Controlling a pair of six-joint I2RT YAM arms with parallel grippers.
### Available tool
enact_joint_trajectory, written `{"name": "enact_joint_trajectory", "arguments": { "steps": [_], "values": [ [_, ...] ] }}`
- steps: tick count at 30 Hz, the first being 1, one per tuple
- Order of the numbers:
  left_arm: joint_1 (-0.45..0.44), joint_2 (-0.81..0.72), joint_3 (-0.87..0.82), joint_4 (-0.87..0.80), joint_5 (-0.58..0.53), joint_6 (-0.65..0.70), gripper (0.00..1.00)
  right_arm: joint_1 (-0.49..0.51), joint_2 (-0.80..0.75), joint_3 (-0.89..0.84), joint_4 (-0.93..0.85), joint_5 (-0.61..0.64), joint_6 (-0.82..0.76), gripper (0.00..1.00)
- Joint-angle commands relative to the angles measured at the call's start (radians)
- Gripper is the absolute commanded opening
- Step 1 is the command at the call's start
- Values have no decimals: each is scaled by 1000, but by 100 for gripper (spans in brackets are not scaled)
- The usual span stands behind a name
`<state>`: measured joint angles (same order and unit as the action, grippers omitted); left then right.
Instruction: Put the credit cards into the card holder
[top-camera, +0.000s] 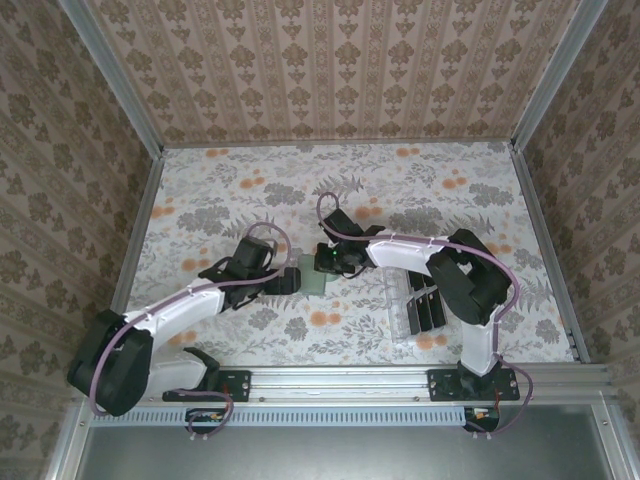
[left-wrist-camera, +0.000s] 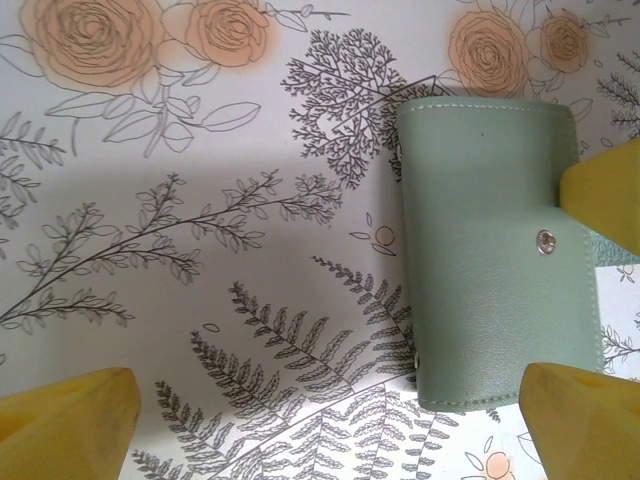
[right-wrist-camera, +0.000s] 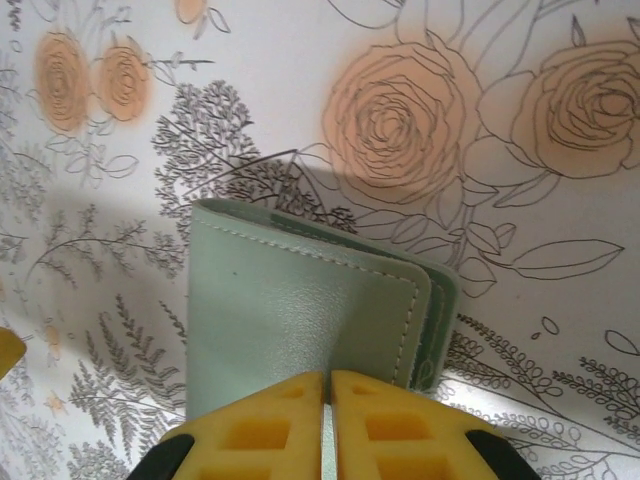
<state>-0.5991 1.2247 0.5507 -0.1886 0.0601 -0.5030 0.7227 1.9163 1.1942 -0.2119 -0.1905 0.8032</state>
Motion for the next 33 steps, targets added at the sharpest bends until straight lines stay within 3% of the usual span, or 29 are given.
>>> {"name": "enact_joint_trajectory", "arguments": {
  "steps": [1, 24, 33],
  "values": [
    [-16, 20, -8, 24, 13, 15, 100, -9, 21, -21, 3, 17, 0, 13],
    [-88, 168, -16, 92, -71, -14, 100, -11, 12, -12, 6, 0, 3, 14],
    [-112, 211, -28, 71, -127, -65, 100, -11, -134, -24, -60, 50, -13, 19]
  ]
}}
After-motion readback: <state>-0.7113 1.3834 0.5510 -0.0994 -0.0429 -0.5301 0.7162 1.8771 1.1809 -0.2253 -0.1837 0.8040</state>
